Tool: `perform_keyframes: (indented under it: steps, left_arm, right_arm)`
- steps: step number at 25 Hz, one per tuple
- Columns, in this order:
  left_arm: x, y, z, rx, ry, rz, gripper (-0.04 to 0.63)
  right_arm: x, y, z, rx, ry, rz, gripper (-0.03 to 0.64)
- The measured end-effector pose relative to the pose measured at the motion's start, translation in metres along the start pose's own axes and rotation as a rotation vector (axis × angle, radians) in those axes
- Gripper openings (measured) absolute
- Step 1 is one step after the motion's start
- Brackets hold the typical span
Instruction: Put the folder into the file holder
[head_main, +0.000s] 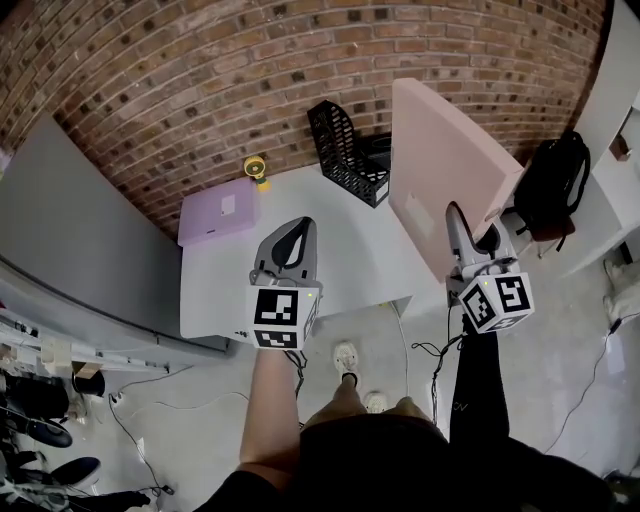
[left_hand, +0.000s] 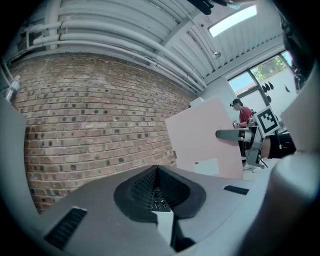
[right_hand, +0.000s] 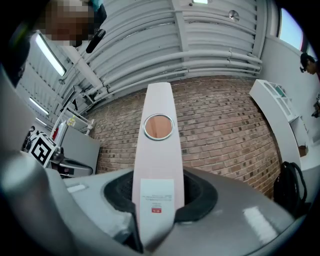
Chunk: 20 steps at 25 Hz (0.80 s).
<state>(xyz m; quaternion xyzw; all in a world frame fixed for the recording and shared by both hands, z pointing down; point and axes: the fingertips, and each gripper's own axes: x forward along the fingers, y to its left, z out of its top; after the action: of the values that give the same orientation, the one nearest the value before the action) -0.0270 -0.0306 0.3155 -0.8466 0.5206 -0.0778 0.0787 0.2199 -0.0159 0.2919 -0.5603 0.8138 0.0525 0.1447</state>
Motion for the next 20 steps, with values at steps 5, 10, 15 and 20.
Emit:
perform_keyframes:
  steps: [5, 10, 15, 20]
  left_arm:
    - [0.035, 0.024, -0.003, -0.011, -0.001, -0.008, 0.009]
    - [0.079, 0.052, -0.006, -0.018, -0.005, -0.024, 0.009]
    - [0.119, 0.083, -0.008, -0.023, -0.011, -0.044, 0.009]
    - [0.151, 0.109, -0.013, -0.029, -0.016, -0.067, 0.009]
  right_arm:
    - [0.041, -0.005, -0.008, -0.005, 0.013, 0.005, 0.146]
    - [0.089, -0.015, -0.018, -0.015, 0.015, 0.002, 0.146]
    - [0.137, -0.016, -0.023, -0.026, 0.005, 0.008, 0.146]
    - [0.179, -0.014, -0.033, -0.043, 0.006, 0.016, 0.146]
